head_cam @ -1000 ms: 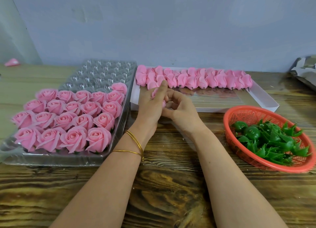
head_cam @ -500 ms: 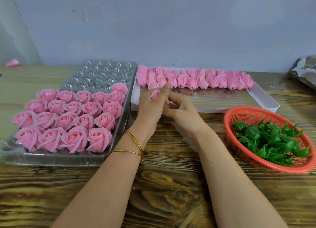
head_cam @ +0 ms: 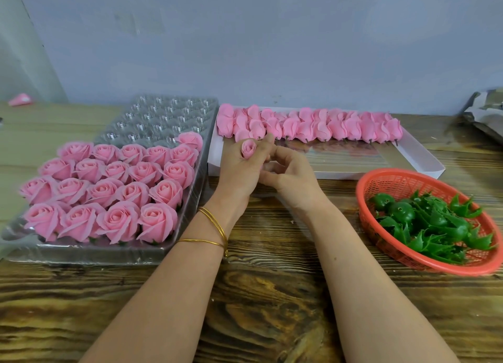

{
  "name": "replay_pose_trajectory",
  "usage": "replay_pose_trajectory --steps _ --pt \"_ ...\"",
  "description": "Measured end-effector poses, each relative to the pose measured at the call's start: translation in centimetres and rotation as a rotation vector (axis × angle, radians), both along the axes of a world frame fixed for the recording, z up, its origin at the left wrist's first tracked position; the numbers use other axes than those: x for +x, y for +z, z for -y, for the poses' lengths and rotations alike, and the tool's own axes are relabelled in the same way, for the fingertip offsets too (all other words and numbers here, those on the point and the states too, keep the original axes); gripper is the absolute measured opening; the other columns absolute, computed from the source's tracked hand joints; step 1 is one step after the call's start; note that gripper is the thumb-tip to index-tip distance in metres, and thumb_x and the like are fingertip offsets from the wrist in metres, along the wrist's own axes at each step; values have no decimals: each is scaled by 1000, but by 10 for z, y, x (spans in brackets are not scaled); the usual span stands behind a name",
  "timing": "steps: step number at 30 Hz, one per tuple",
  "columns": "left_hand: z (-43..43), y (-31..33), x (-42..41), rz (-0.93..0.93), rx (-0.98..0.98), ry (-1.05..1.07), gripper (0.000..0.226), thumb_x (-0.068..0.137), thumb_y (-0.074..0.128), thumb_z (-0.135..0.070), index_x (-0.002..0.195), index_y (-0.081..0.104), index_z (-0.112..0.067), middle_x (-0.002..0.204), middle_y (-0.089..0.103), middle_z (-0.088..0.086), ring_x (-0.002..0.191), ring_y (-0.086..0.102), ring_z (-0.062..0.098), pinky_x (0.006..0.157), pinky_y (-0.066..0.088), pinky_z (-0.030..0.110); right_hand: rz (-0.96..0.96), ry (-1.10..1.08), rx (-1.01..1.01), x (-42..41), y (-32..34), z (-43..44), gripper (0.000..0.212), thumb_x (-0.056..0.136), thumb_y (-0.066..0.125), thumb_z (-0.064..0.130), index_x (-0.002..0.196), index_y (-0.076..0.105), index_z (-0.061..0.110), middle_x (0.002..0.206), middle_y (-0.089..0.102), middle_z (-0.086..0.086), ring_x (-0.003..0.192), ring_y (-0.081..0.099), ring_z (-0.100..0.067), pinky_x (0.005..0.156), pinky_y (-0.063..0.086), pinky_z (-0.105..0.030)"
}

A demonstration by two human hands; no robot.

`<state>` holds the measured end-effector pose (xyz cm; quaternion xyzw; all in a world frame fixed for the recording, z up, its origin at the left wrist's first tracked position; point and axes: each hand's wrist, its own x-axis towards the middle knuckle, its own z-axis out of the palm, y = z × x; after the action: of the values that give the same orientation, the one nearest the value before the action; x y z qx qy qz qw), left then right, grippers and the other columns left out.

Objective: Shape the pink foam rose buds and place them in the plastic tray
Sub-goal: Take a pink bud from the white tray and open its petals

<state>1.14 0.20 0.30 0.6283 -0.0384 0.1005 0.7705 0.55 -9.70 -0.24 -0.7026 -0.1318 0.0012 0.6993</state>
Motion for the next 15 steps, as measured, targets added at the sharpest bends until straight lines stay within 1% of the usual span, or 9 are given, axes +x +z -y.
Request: replay_pose_trajectory --steps 1,3,4,5,8,11,13,15 --pt "0 0 0 8 5 -11 28 90 67 -29 63 68 -23 73 64 10 76 65 27 76 56 43 11 4 -1 0 0 0 28 81 67 -10 103 68 8 92 69 -22 88 65 -32 94 49 -56" --pt "-1 1 -1 27 15 -28 27 90 66 -27 63 71 -25 71 67 4 75 67 23 73 57 39 22 8 -7 0 0 1 30 82 65 -11 110 66 1 104 67 -33 99 65 -44 97 47 -61" --pt "-1 1 -1 32 18 -28 27 90 66 -27 63 71 -26 69 68 2 73 67 21 71 57 36 23 10 -8 0 0 1 30 83 64 -11 112 65 -2 106 66 -34 104 63 -48 98 46 -62" --pt "-1 0 0 31 17 -25 27 90 66 -27 63 71 -26 68 68 2 72 67 20 69 57 34 22 11 -11 0 0 1 30 84 63 -11 112 65 -3 107 66 -33 106 61 -49 98 46 -62" --pt "0 -2 1 28 25 8 28 88 68 -31 61 67 -25 68 64 5 69 66 21 68 56 34 1 8 -31 -1 1 1 27 83 63 -12 109 65 -6 106 68 -30 106 64 -44 100 47 -57" --pt "1 -5 0 76 120 68 29 87 65 -34 60 64 -25 66 59 3 66 59 16 63 51 35 -40 -28 -27 -1 3 0 26 80 57 -14 102 68 -5 99 69 -30 93 67 -34 97 47 -56" --pt "1 -5 -1 159 249 131 30 89 62 -33 61 57 -26 65 55 5 62 51 12 58 45 37 -62 -99 5 1 4 1 22 77 58 -4 92 71 4 91 70 -24 87 66 -29 91 51 -54" --pt "0 -4 -1 230 340 195 34 90 61 -30 58 49 -26 61 50 6 57 43 9 54 39 35 -81 -167 68 2 6 3 17 69 59 10 82 69 11 84 68 -15 86 64 -29 85 53 -50"
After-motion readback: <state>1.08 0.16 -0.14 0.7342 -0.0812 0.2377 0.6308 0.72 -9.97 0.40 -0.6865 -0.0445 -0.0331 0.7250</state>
